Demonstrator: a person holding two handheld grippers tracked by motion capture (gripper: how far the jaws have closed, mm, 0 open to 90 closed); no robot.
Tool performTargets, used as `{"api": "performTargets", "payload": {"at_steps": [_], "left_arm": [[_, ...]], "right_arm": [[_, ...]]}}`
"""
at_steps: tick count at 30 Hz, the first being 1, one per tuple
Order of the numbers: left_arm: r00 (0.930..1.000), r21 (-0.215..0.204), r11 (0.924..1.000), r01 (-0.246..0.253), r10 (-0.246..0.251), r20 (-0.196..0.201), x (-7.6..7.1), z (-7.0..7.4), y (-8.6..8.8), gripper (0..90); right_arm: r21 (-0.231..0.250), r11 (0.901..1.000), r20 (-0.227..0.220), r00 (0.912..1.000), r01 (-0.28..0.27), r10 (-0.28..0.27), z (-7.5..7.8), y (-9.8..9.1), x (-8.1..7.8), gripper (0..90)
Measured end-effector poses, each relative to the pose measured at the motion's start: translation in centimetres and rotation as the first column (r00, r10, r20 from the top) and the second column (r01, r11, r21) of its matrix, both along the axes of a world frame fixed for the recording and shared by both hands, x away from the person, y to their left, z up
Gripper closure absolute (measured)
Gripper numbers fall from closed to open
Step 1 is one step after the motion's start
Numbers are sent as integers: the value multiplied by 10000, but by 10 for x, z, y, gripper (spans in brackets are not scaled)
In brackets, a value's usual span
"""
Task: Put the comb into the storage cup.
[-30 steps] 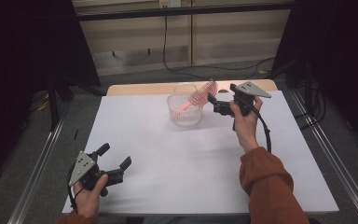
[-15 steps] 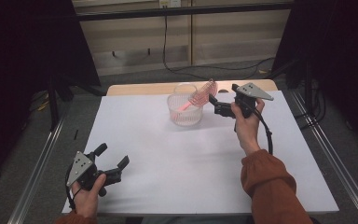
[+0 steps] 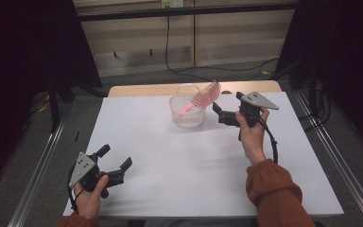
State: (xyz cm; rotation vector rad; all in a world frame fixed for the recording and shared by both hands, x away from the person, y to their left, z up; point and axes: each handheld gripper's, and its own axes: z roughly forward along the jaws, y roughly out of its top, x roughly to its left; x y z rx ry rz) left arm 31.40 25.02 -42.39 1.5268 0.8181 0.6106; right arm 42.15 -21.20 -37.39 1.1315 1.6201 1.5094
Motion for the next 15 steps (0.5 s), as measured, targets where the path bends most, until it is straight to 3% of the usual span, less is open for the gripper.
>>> {"api": "performTargets", "payload": {"at_steps": [15], "left_arm": [[9999, 107, 9999, -111, 111, 31, -2, 1, -1, 33]], "right_arm": [[-123, 9999, 104, 9999, 16, -15, -5, -8, -25, 0]]}}
